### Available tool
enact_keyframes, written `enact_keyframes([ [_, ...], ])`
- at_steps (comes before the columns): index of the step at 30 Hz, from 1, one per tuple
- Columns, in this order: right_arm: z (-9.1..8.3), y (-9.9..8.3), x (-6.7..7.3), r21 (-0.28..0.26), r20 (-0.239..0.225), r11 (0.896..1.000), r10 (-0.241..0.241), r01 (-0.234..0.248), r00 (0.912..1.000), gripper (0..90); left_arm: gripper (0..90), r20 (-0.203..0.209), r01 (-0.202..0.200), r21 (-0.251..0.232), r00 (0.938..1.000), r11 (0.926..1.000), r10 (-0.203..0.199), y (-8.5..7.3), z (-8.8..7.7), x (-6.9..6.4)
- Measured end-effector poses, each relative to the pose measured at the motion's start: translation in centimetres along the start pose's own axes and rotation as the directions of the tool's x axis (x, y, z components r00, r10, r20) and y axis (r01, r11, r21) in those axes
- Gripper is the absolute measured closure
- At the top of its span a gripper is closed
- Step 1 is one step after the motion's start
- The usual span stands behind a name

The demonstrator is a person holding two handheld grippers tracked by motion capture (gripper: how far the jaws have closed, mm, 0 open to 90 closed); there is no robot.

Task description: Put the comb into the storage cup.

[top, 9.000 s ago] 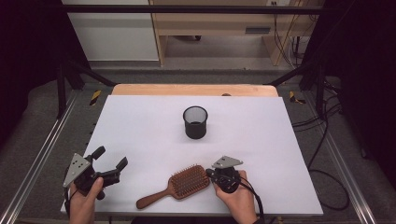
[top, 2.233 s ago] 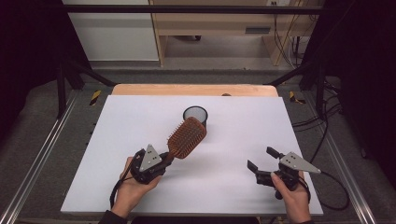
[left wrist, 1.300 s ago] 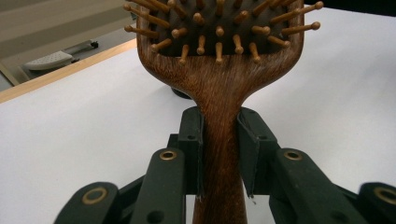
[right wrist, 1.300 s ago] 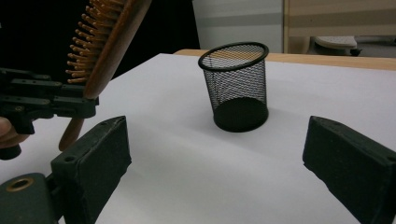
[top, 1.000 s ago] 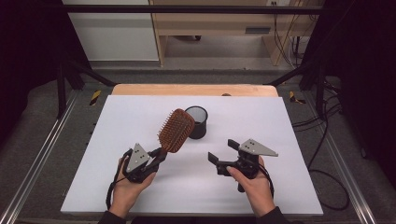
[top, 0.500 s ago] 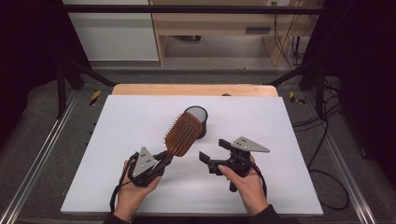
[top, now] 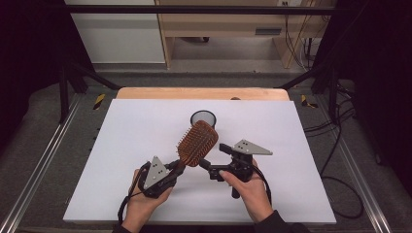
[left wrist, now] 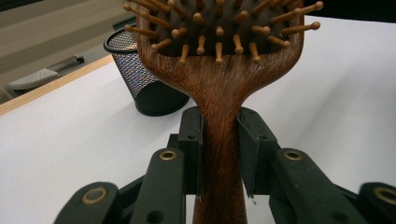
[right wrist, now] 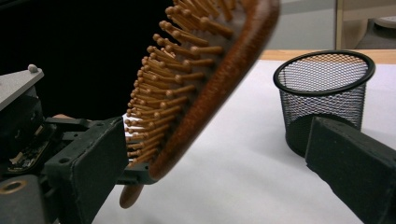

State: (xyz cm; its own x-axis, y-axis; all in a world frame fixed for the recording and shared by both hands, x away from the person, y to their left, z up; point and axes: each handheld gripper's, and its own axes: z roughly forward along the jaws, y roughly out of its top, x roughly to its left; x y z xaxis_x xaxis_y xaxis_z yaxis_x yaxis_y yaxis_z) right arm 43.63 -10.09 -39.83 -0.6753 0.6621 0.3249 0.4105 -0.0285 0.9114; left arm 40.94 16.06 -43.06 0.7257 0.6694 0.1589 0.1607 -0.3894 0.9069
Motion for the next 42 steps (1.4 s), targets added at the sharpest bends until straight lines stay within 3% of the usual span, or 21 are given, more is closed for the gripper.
enact_keyframes([
  [19,1.4,1.7,0.9,0.013,-0.012,1.0,0.023,-0.022,0.9997,14.6,72.7,0.007,-0.018,-0.007,0.9998,0.9998,0.019,0.2,0.0,-0.7],
  [27,1.6,2.4,0.8,-0.005,-0.029,0.997,0.07,-0.07,0.9971,21.6,72.7,0.004,-0.019,-0.008,0.9998,0.9998,0.019,0.2,0.0,-0.8],
  [42,2.0,2.8,0.6,-0.032,-0.076,0.986,0.16,-0.163,0.9842,35.5,72.7,-0.004,-0.011,-0.018,0.9999,0.9998,0.011,0.2,-0.1,-0.7],
])
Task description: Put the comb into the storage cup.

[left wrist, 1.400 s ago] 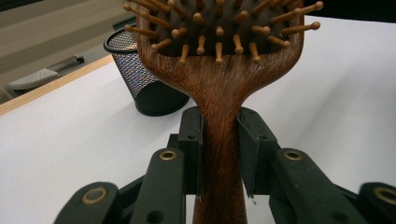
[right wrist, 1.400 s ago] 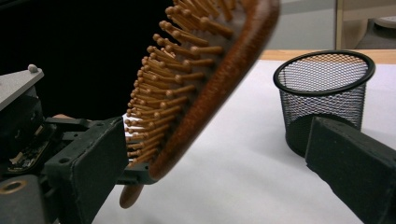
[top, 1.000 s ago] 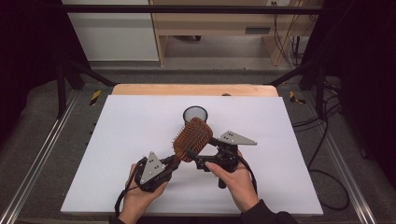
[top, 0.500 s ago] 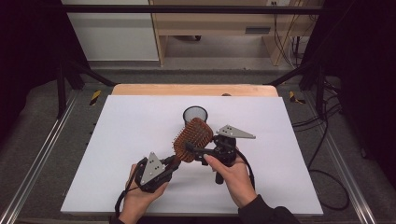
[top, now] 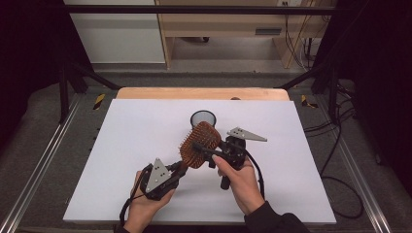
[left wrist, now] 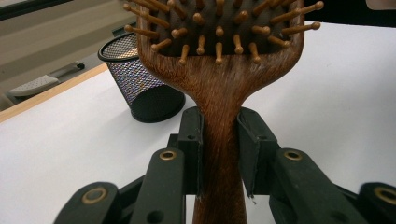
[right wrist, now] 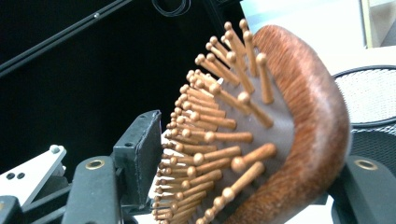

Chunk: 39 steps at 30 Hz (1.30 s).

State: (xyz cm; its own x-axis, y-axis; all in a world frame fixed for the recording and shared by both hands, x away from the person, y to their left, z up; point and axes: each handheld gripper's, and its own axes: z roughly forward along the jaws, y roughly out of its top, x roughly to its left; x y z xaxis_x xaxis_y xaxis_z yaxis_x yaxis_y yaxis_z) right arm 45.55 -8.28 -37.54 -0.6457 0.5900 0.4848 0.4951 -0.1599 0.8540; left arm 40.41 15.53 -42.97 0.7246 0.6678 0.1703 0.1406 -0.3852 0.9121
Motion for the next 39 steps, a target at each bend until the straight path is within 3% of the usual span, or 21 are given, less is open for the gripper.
enact_keyframes([
  [13,0.0,-0.5,-0.2,-0.03,-0.015,0.997,0.071,-0.071,0.9974,40.8,72.7,-0.004,0.009,0.003,1.0,1.0,-0.009,-0.2,0.1,0.0],
  [22,0.0,-0.5,0.4,-0.031,-0.025,0.998,0.048,-0.049,0.9985,49.5,72.6,0.001,0.026,0.002,0.9997,0.9997,-0.026,-0.5,0.4,0.0],
  [30,0.0,0.6,1.2,-0.021,-0.022,1.0,0.022,-0.023,0.9995,51.5,71.9,0.024,0.077,-0.053,0.9968,0.9956,-0.076,-0.5,0.4,0.3],
  [33,-0.2,1.2,1.2,-0.031,-0.012,0.999,0.012,-0.013,0.9999,51.6,64.6,0.024,0.101,-0.069,0.9947,0.9924,-0.1,-0.6,0.3,0.5],
  [39,-1.4,2.6,-0.1,-0.066,0.017,0.998,0.024,-0.023,0.9996,51.5,38.9,0.017,0.159,-0.11,0.9873,0.9812,-0.158,-0.7,0.3,1.0],
])
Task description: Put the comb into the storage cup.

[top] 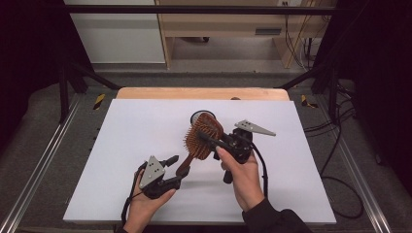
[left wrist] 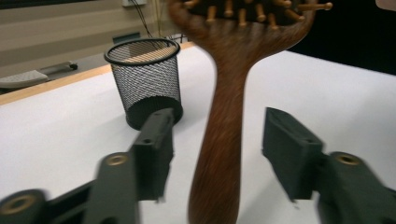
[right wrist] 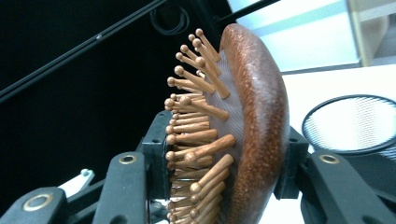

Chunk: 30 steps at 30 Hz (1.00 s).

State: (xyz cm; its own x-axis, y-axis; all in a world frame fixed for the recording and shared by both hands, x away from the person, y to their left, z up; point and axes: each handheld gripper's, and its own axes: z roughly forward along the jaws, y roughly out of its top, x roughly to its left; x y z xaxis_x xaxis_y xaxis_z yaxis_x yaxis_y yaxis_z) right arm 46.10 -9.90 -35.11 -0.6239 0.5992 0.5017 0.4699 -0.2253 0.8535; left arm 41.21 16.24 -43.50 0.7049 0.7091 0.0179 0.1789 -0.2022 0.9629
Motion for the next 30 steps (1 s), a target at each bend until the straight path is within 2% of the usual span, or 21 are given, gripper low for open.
enact_keyframes([
  [5,-1.2,0.8,-1.2,-0.008,0.025,1.0,0.008,-0.008,0.9996,51.3,24.6,-0.018,0.017,-0.016,0.9997,0.9997,-0.017,0.0,0.1,0.1],
  [8,-2.0,0.9,-1.9,-0.022,0.03,1.0,0.019,-0.018,0.9994,51.3,11.6,-0.031,0.034,-0.022,0.9989,0.9992,-0.035,0.1,0.1,0.2],
  [10,-2.5,1.0,-2.3,-0.036,0.035,0.999,0.026,-0.025,0.999,51.3,7.5,-0.038,0.035,-0.026,0.9986,0.999,-0.036,0.1,0.0,0.3],
  [15,-3.7,1.5,-3.3,-0.06,0.06,0.998,0.034,-0.031,0.9976,51.2,4.5,-0.035,0.041,-0.052,0.9985,0.9978,-0.043,0.1,-0.6,1.0],
  [21,-4.8,2.0,-4.4,-0.066,0.091,0.998,0.028,-0.023,0.9955,51.2,4.1,-0.09,0.038,-0.073,0.995,0.9966,-0.044,0.1,-1.6,2.5],
  [25,-5.5,2.4,-5.1,-0.067,0.116,0.998,0.021,-0.014,0.993,51.3,4.1,-0.121,0.053,-0.086,0.9906,0.9949,-0.063,0.0,-2.6,3.8],
  [30,-6.1,3.2,-5.7,-0.064,0.146,0.998,0.015,-0.006,0.9891,51.2,4.1,-0.174,0.058,-0.103,0.9818,0.993,-0.075,-0.3,-4.4,5.2],
])
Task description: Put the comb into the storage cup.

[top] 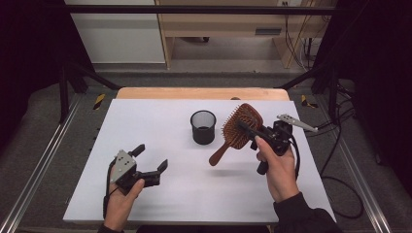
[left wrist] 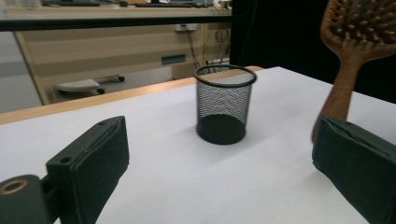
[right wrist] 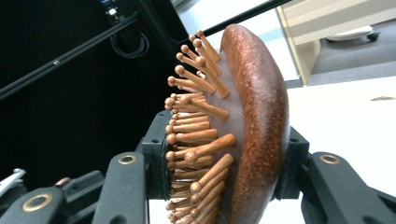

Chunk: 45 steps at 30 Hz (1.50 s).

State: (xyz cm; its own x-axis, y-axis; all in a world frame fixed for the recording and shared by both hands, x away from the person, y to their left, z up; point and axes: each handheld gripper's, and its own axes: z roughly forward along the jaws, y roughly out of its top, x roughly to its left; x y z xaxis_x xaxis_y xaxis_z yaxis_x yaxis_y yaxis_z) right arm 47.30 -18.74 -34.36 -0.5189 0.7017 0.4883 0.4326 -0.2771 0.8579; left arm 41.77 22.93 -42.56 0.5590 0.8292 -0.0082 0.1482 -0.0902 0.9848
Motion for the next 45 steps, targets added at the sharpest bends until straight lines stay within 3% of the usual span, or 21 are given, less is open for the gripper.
enact_keyframes([
  [6,-0.2,1.2,0.0,0.005,0.018,0.999,-0.04,0.04,0.999,51.2,4.1,-0.04,0.019,-0.011,0.999,0.9998,-0.019,-0.2,-1.5,1.5],
  [11,-0.3,2.3,0.1,0.0,0.033,0.998,-0.061,0.061,0.9976,51.2,4.1,-0.06,0.032,-0.012,0.9977,0.9994,-0.032,-0.3,-1.6,2.1],
  [26,-0.2,5.6,0.4,-0.022,0.051,0.995,-0.095,0.097,0.9941,51.2,3.7,-0.069,0.009,-0.007,0.9976,0.9999,-0.009,-0.5,-1.4,2.3],
  [45,0.7,8.7,1.0,-0.023,0.06,0.991,-0.127,0.129,0.9901,51.2,3.6,-0.08,0.021,0.003,0.9966,0.9998,-0.021,-0.8,-1.2,2.8],
])
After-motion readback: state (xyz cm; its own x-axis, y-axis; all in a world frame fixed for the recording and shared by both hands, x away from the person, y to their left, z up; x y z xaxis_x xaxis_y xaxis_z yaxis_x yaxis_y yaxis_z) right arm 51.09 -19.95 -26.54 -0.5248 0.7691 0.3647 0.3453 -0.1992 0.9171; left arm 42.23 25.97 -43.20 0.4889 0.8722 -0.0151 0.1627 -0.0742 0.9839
